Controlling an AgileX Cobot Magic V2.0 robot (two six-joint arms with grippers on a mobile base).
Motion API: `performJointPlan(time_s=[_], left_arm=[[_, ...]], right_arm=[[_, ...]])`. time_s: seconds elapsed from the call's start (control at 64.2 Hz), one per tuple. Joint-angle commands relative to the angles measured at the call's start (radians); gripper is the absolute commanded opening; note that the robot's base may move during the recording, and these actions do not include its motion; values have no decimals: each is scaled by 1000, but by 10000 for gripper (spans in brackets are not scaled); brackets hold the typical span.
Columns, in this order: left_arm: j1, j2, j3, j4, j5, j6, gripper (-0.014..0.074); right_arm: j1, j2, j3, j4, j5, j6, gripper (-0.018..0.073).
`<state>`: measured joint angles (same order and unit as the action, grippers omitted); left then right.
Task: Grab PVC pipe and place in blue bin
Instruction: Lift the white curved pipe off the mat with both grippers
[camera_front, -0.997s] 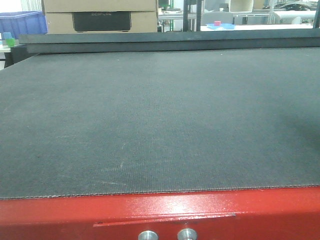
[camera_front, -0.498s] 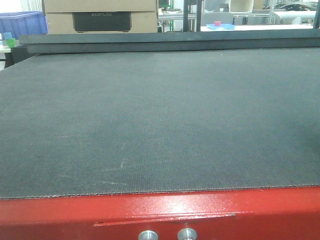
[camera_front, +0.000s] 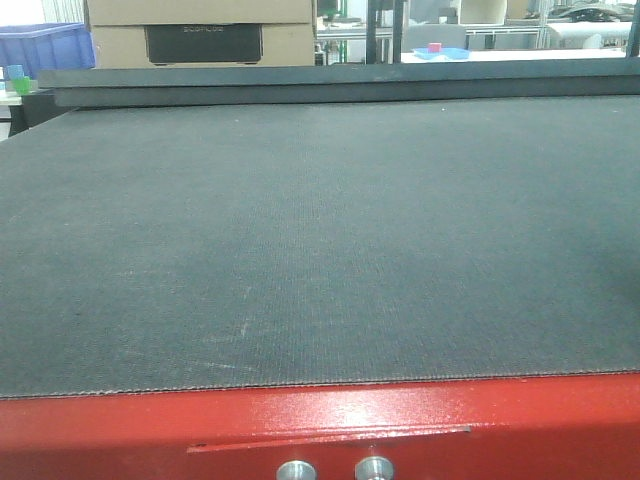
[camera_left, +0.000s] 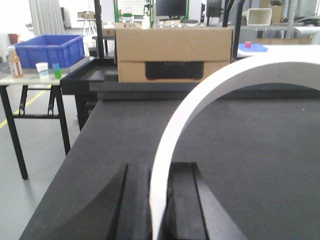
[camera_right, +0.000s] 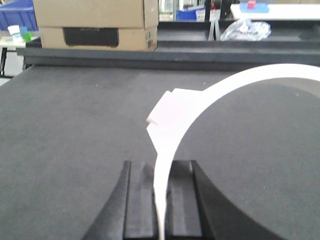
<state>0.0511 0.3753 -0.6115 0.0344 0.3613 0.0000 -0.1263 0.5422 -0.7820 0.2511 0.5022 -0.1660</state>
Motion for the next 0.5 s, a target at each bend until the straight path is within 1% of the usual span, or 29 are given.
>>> performJointPlan(time_s=[0.0,0.093,0.125,0.343,0.483], left_arm=[[11,-6,9,-4,-17,0,-111],[16,-6,9,-4,-18,0,-111],[16,-6,9,-4,-21,0,-111],[16,-6,11,-4,-33,0,-111],[16,-6,32,-4,-33,0,-111]], right_arm=[[0,-32,39,-2,-89,-28,-168],[0,-93,95,-2,-194,-64,-168],[0,-110,112,-2,-210,-64,-168],[0,-198,215,-2,-207,-64,-168],[0,-208,225,-2,-223,-64,-168]])
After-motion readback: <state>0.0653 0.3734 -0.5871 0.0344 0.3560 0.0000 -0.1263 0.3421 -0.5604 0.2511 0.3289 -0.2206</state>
